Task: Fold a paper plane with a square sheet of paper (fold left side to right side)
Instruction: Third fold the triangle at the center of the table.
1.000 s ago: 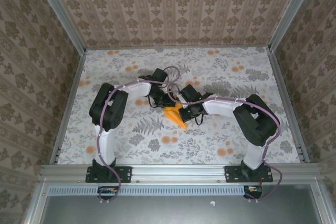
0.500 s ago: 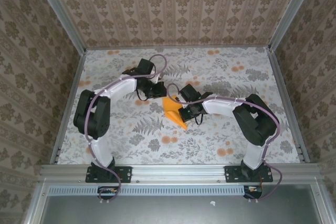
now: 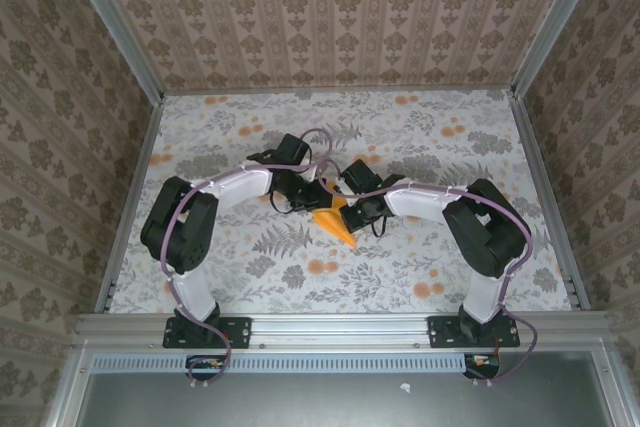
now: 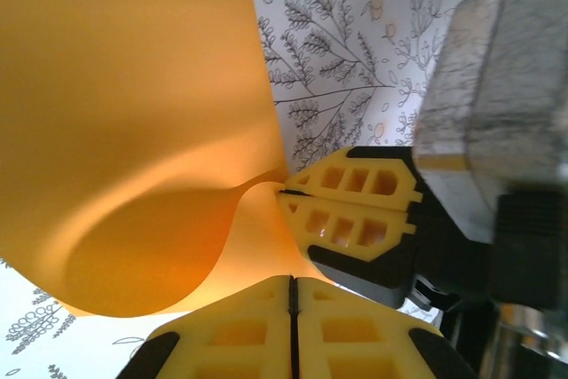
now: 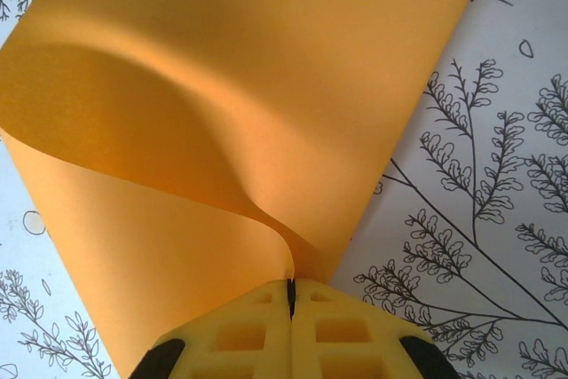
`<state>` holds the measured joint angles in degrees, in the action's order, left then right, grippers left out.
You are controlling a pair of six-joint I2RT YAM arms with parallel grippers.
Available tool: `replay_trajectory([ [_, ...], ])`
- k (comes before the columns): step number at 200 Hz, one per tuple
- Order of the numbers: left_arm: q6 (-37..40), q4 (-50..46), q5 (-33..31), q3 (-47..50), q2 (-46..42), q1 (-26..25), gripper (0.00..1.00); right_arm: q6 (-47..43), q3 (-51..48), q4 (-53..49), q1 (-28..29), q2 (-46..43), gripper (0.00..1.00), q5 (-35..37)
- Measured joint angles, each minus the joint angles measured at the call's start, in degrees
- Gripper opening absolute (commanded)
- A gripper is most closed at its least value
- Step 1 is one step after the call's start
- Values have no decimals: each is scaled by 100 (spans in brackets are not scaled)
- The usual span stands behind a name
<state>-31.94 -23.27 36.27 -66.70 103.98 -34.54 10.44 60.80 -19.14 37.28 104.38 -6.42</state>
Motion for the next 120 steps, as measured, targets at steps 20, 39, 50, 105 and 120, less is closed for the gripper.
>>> replay_trajectory([
  [20, -15, 39, 0, 15, 107, -33, 8, 0, 2, -17, 0, 0, 0, 0],
  [39, -44, 101, -9, 114, 201, -76, 8, 0, 11, -28, 0, 0, 0, 0],
  [50, -52, 120, -33, 188, 249, -105, 8, 0, 13, -35, 0, 2, 0, 0],
  [105, -61, 151, -286, 334, 372, -116, 7, -2, 26, -42, 0, 15, 0, 2],
  [120, -61, 151, -356, 337, 407, -116, 7, -2, 28, -46, 0, 15, 0, 2],
])
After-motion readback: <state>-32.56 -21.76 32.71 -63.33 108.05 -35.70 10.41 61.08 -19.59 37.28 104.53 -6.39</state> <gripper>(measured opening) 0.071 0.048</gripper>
